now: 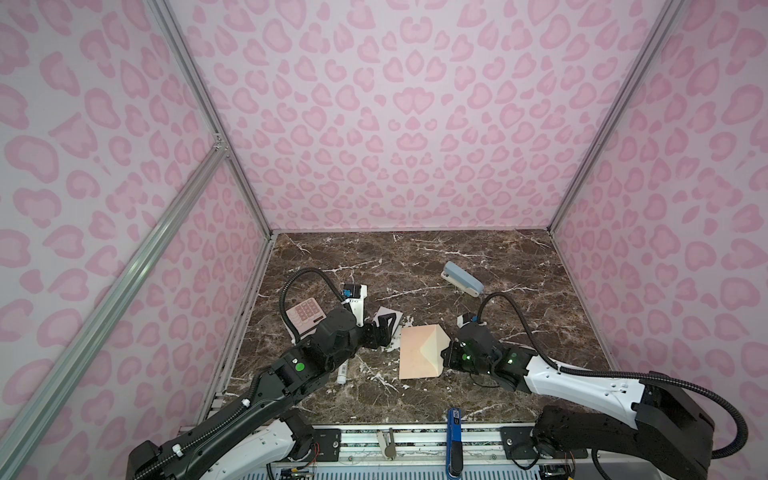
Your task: Place the letter into the envelope and seal it
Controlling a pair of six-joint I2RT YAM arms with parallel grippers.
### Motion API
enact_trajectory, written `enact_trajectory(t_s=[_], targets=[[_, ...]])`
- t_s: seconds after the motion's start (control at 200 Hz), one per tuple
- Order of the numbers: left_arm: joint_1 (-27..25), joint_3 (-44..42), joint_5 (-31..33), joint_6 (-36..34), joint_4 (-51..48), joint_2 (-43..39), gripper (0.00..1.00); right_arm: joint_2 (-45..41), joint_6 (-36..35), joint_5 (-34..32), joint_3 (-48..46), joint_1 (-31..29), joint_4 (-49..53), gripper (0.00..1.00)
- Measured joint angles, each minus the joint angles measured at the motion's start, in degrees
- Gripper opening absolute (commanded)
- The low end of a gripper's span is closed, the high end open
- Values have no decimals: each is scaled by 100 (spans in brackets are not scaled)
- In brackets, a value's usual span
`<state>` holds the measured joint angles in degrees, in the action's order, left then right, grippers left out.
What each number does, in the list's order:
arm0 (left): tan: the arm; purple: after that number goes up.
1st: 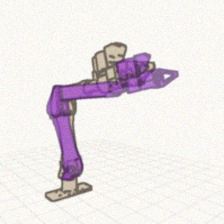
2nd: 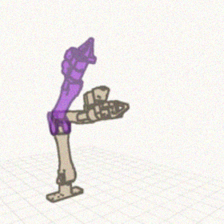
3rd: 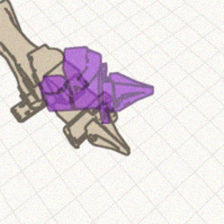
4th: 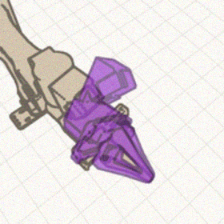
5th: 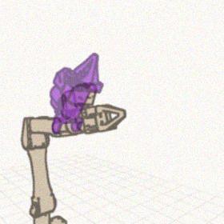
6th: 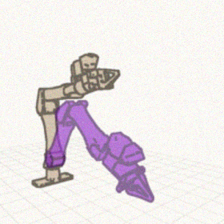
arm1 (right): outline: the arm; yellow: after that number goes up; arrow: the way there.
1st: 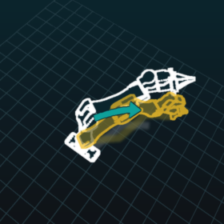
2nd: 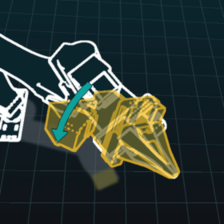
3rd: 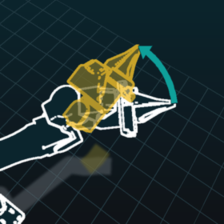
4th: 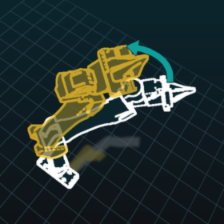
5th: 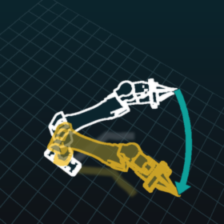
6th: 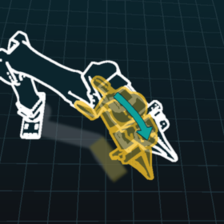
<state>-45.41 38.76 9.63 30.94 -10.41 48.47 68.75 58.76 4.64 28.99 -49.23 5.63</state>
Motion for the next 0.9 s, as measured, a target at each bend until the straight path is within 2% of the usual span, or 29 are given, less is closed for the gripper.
enact_trajectory(t_s=[0.33, 0.505, 0.735, 0.9], targets=[[92, -7, -4, -57, 2, 37, 89, 483, -221, -13, -111, 0, -278, 2], [144, -7, -4, -59, 7, 107, 89, 463, -308, -81, -111, 0, -269, 7], [168, -31, -28, -57, 20, 225, 89, 289, -376, -210, -168, -2, -208, 35], [184, -83, -42, -57, 11, 179, 90, 70, -391, -321, -170, -4, 7, 43]])
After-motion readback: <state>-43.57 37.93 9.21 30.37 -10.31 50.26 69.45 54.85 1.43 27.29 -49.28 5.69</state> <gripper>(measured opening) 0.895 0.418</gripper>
